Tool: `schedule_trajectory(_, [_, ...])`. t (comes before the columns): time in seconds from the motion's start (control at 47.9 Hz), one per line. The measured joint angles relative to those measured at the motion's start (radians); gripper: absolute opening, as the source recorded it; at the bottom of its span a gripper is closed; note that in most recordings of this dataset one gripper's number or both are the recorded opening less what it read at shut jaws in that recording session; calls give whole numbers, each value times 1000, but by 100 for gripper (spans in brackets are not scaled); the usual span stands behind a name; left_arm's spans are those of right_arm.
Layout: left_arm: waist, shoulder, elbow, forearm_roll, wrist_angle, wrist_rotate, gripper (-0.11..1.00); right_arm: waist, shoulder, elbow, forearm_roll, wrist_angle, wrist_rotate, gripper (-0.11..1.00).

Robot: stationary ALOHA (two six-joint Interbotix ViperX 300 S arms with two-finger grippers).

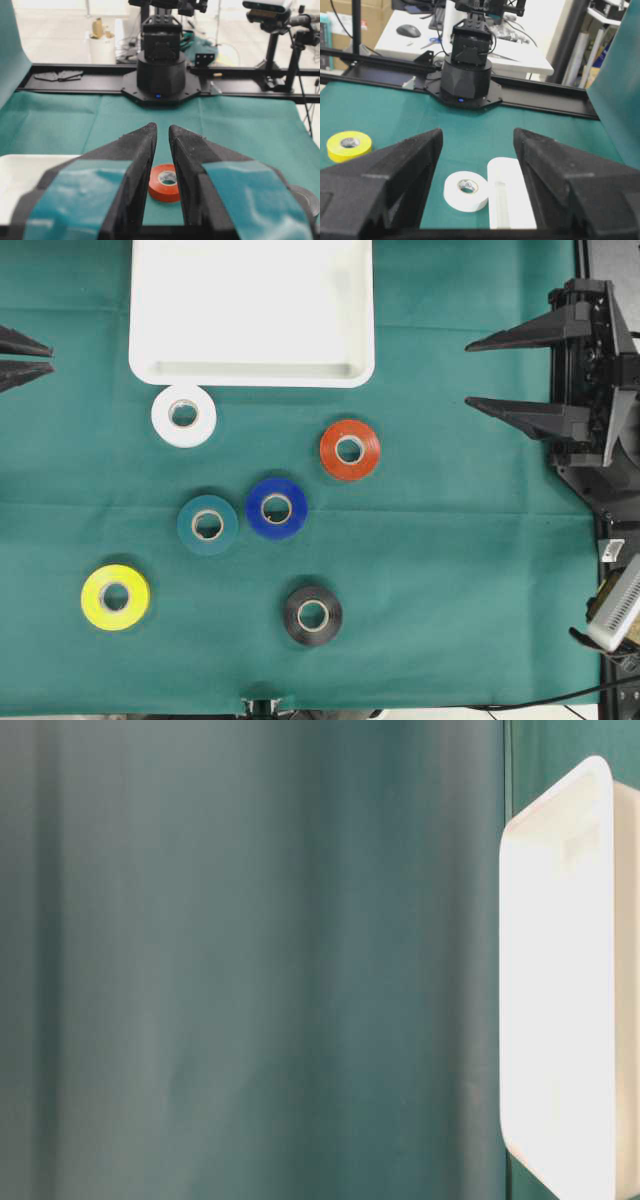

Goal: Put the tape alternately from left to right into the white case.
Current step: 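Open both grippers and start moving both arms inward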

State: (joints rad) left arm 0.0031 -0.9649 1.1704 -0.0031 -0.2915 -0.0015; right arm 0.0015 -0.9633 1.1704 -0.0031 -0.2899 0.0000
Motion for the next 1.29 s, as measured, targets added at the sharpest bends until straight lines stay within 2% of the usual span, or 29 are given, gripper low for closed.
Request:
schedule_trajectory(0.042, [-2, 0, 0, -5, 0, 2, 22, 0, 0, 3, 0, -2, 5, 22])
schedule_trajectory(0.146, [-5, -2, 0, -18, 0, -5, 3, 0, 0, 14, -2, 3, 8, 3])
schedule_trajectory(0.25, [-17, 0, 0, -20, -3, -3, 2, 0, 0, 17, 0, 15, 8, -8])
schedule_trajectory(0.688, [-31, 0, 20, -21, -3, -5, 3, 0, 0, 17, -2, 44, 8, -9])
schedule_trajectory(0.73, [-31, 3, 21, -21, -3, -5, 5, 0, 2, 17, -2, 48, 9, -9])
schedule_trajectory(0.793, [-31, 8, 21, -21, -3, -5, 16, 0, 2, 17, -2, 49, 15, -9])
schedule_trajectory(0.855, [-31, 12, 21, -21, -3, -5, 31, 0, 0, 17, 0, 51, 25, -9])
schedule_trajectory(0.918, [-34, 17, 21, -21, -3, -5, 51, 0, 0, 17, -2, 51, 35, -8])
schedule_trajectory(1.022, [-35, 25, 23, -21, -3, -5, 80, 0, 2, 21, -2, 51, 46, 0])
schedule_trajectory(1.085, [-35, 26, 26, -21, -2, -5, 92, 0, 5, 26, -2, 51, 48, 10])
schedule_trajectory(1.147, [-35, 26, 31, -21, -2, -5, 92, -2, 9, 28, -2, 51, 48, 23])
schedule_trajectory(1.293, [-37, 26, 34, -23, 0, -5, 92, -9, 17, 28, -2, 51, 48, 66])
